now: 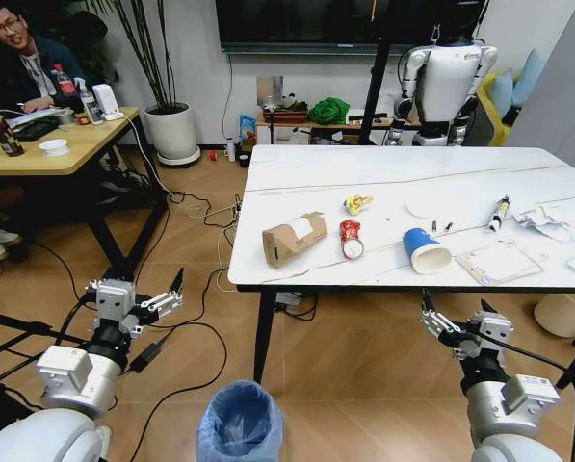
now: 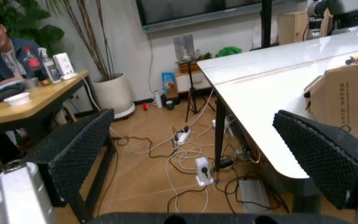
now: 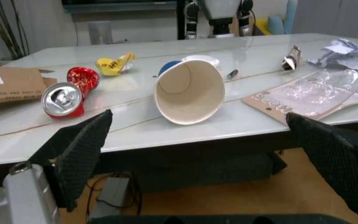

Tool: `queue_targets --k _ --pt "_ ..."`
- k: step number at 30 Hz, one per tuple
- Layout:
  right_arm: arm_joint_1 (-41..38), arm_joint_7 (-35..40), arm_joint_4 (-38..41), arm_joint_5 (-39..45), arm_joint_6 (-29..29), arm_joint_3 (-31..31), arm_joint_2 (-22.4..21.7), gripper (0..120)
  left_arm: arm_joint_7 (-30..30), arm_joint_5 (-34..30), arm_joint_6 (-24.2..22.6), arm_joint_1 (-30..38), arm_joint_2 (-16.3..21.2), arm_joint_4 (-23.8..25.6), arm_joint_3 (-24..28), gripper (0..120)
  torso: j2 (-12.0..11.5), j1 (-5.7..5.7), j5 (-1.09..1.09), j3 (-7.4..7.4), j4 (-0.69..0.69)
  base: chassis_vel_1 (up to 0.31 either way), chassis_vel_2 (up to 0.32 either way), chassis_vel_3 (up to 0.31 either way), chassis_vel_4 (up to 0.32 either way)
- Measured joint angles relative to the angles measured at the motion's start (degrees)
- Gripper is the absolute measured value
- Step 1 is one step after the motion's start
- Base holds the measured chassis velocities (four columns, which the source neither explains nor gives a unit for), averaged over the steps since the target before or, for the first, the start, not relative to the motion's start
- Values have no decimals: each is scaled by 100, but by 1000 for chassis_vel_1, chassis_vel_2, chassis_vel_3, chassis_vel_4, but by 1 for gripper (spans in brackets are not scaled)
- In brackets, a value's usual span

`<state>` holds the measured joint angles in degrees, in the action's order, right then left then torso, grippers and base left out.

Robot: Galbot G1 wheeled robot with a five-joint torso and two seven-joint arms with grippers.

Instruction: Pick up the trash bin and place the trash from the table into it.

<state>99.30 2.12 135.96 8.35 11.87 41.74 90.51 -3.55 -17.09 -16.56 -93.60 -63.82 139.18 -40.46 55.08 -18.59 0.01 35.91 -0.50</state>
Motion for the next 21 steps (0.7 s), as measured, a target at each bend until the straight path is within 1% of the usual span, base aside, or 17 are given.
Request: queue_targets --k 8,12,21 --pt "4 -2 -16 11 -70 11 -19 100 61 -90 16 37 -12 -54 34 100 0 0 -1 0 0 0 0 0 0" --pt "2 -3 -16 19 -78 22 7 100 65 -91 -67 49 15 -63 52 100 -5 2 -1 -3 0 0 0 0 0" --pt "-18 -26 -31 15 -82 8 20 100 30 -84 -144 52 44 -63 47 100 -226 103 0 -123 0 0 0 0 0"
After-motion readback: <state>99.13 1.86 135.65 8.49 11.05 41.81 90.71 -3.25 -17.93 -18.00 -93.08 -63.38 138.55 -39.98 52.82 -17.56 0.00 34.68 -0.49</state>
